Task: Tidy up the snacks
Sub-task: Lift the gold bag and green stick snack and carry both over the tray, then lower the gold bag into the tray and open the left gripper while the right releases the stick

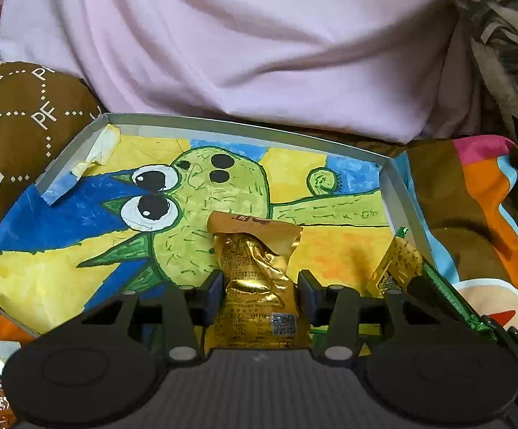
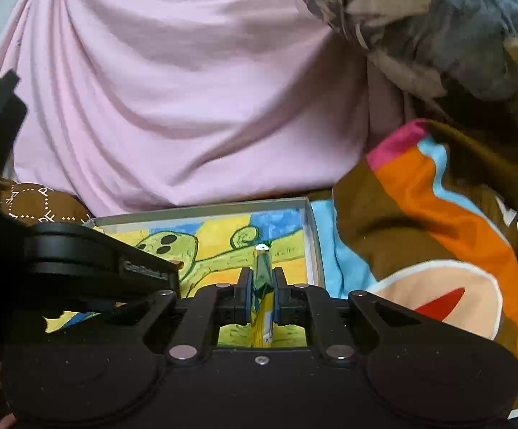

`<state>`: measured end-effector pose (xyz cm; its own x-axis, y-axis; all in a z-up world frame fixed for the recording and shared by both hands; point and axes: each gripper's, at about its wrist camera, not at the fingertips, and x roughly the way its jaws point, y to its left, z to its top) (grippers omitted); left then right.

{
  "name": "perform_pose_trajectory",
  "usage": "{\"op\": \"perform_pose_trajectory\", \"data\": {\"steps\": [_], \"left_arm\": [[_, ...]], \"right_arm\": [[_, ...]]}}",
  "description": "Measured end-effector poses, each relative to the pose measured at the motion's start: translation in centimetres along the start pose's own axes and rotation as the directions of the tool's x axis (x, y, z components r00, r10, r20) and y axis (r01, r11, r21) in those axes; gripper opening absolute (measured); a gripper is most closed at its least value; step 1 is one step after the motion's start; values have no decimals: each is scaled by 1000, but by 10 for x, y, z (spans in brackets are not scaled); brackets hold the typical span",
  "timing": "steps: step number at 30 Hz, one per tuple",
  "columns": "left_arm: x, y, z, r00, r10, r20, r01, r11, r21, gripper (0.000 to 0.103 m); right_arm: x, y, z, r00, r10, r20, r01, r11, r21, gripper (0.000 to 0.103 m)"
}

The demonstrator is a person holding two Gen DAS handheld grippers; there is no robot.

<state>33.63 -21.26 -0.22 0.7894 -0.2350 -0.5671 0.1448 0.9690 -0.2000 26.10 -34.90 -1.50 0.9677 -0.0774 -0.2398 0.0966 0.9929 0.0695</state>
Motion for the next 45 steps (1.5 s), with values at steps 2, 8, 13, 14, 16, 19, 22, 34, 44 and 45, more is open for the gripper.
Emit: {"op": "perform_pose_trajectory", "data": {"steps": [2, 8, 13, 14, 16, 19, 22, 34, 44, 45], "left_arm": [[1, 1, 1, 1000, -5, -11, 5, 1000, 1, 50], [3, 4, 2, 1000, -7, -30, 7, 1000, -17, 54], [-5, 5, 5, 1000, -11, -5, 11, 1000, -13, 58], [-7, 5, 7, 1000, -10, -1, 10, 1000, -14, 59], [-12, 6, 9, 1000, -4, 11, 4, 1000, -17, 64], [-22, 11, 12, 1000, 0, 31, 1, 999, -43, 71], [-36, 17, 13, 998, 9, 55, -5, 998, -66, 80], [-119, 36, 1, 984, 41, 174, -32, 998, -55, 102], [-183, 63, -29, 980, 74, 187, -62, 996, -70, 103], [-188, 65, -32, 979, 77, 188, -65, 996, -68, 103]], "right_arm": [[3, -3, -2, 1000, -20, -10, 20, 1000, 10, 16], [5, -12, -5, 998, -45, -34, 46, 998, 47, 29], [1, -3, -5, 1000, -16, -14, 16, 1000, 3, 60], [-1, 0, -4, 1000, -14, -8, 14, 1000, -6, 64], [-5, 3, -4, 999, -33, 12, 33, 999, -19, 83], [-12, 2, 0, 999, -41, 24, 41, 999, -16, 85], [-25, -1, 5, 998, -55, 44, 54, 999, 5, 96], [-93, -2, 31, 998, -43, 52, 37, 993, 109, 102], [-147, 9, 34, 998, -40, 47, 34, 993, 112, 102], [-152, 10, 33, 998, -38, 49, 33, 994, 109, 102]]}}
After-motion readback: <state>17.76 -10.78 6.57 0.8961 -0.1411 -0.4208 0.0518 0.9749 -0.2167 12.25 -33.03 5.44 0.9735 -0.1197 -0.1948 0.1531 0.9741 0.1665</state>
